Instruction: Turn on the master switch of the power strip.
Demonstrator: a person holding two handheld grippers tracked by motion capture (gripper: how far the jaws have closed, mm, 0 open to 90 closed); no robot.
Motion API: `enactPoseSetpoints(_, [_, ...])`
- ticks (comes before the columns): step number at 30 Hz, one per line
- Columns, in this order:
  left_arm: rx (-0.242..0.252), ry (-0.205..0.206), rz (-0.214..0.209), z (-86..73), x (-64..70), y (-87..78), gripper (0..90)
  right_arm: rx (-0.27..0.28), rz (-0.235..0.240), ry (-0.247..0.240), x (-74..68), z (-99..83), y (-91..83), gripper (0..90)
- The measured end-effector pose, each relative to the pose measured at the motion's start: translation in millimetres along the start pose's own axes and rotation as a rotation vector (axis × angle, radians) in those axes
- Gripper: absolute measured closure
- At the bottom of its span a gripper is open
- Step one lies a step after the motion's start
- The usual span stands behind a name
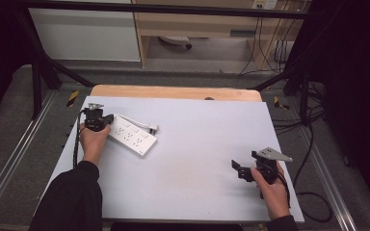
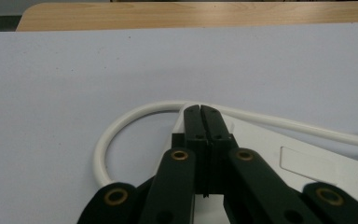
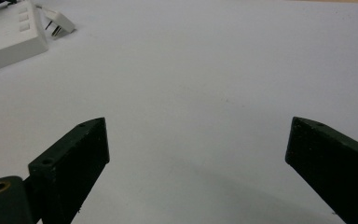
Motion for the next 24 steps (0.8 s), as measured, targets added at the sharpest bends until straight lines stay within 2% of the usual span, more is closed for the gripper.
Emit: enactPoseSetpoints(24, [0.004, -0.007, 0.002, 1.7, -0.3, -1.8, 90.0, 0.008, -0.005, 0.002, 1.1, 1.4, -1.0, 6.6])
Point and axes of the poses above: each handheld gripper's, and its own axes: y roughly forward along the jaws, z roughly out of its top, x roughly to its right, the point moved 7 cm from there along y, roughly forward along the jaws, and after that the axes turned 9 degrees about x, right-handed, at the moved point
